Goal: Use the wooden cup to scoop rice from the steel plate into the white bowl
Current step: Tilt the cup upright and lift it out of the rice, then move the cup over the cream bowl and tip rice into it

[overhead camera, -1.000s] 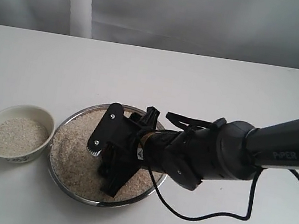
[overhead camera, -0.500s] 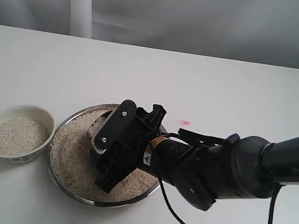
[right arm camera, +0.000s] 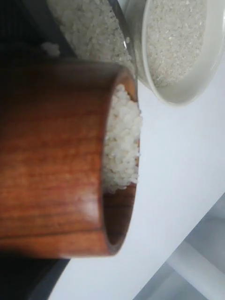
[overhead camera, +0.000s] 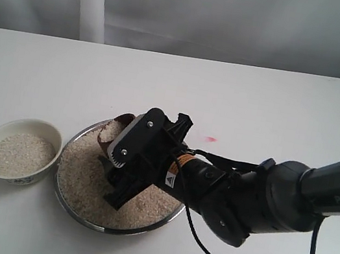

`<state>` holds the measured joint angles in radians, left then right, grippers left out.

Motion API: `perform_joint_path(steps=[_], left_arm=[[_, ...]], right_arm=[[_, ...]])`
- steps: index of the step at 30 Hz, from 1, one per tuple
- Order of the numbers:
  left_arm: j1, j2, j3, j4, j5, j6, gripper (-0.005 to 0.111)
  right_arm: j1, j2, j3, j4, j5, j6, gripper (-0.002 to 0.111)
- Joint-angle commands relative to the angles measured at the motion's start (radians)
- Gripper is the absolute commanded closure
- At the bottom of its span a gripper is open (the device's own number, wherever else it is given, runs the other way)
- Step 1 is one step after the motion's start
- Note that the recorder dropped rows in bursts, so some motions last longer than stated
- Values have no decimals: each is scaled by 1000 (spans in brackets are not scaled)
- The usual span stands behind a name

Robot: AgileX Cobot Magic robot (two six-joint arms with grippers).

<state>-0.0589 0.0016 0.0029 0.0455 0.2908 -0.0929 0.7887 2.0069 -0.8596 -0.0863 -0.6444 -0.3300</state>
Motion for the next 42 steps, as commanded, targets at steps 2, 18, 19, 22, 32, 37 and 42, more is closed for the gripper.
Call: perform_joint_path(steps=[2, 18, 19, 22, 32, 37, 42], left_arm=[[-4, -2, -3, -8, -6, -3, 107], [-4, -2, -3, -8, -6, -3, 107], [-4, -2, -3, -8, -6, -3, 107], [-4, -2, -3, -8, -6, -3, 107], [-4, -2, -3, -8, -6, -3, 107], [-4, -2, -3, -8, -6, -3, 107], [-4, -2, -3, -8, -6, -3, 107]], right_arm=[[0, -13, 2, 8, -33, 9, 108], [0, -13, -4, 8, -42, 1, 108], [0, -13, -4, 8, -54, -2, 108], [0, -13, -9, 8, -80, -3, 108], [39, -13, -223, -18, 166, -10, 108], [73, -11, -381, -42, 318, -15, 108], [121, 29, -559, -87, 470, -64, 108]])
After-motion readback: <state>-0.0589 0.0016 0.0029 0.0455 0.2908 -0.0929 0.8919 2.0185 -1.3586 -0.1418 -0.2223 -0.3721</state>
